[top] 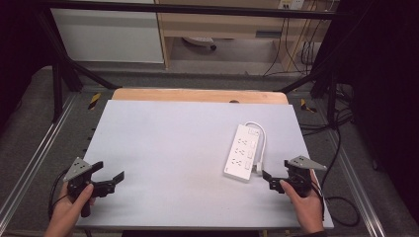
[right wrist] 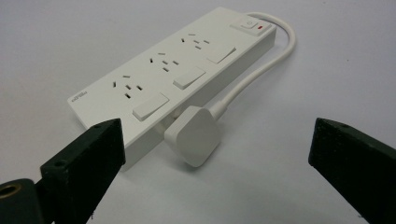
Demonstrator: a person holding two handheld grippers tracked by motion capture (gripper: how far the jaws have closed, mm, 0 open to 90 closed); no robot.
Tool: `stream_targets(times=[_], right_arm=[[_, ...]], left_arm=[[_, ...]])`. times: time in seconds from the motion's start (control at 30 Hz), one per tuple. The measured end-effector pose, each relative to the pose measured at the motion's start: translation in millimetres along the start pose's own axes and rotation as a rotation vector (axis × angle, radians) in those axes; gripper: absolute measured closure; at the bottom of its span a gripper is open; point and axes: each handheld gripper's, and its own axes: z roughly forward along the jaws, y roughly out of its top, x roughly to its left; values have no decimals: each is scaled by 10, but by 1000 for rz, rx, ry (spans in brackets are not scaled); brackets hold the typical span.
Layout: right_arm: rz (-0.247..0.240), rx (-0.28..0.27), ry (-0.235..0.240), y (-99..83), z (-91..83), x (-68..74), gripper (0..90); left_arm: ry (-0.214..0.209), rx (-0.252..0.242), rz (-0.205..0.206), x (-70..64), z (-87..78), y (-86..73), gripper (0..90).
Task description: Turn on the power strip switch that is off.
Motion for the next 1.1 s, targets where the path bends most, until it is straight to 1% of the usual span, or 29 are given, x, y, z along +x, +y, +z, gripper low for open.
stream_targets(times=[0.1, 0.2, 0.23, 0.37, 0.47, 0.5, 0.63, 0.7, 0.73, 0.77, 0.87, 1.0, 1.1], right_arm=[[9, -2, 6, 26, 17, -13, 45], [11, -2, 3, 42, 30, -26, 47], [13, -2, -5, 49, 43, -32, 48], [-5, 3, -27, 90, 94, -77, 43], [6, -1, -25, 105, 114, -100, 43], [16, -4, -32, 118, 130, -117, 43], [21, -18, -32, 145, 132, -117, 43], [18, -24, -24, 157, 129, -104, 45], [20, -26, -11, 167, 147, -90, 46], [20, -26, -11, 167, 147, -90, 46], [9, -23, -9, 201, 171, -83, 48], [34, -35, -15, 255, 169, -79, 65], [36, -32, -13, 252, 193, -77, 76]], left_arm=[[-1, 10, 14, -4, 8, -5, 75], [-3, 15, 14, -8, 13, -9, 75], [-2, 15, 15, -8, 15, -10, 75], [-3, 19, 12, -3, 17, -15, 75], [-4, 19, 13, -3, 15, -15, 75], [-5, 19, 13, -1, 14, -17, 75], [-2, 20, 12, 2, 15, -17, 75], [-7, 15, 9, 1, 15, -16, 75], [-9, 13, 8, 0, 15, -16, 75], [-9, 13, 9, -1, 16, -16, 75], [-7, 21, 12, -6, 22, -21, 75], [-9, 23, 12, -1, 23, -24, 75], [-8, 20, 13, 1, 16, -23, 75]])
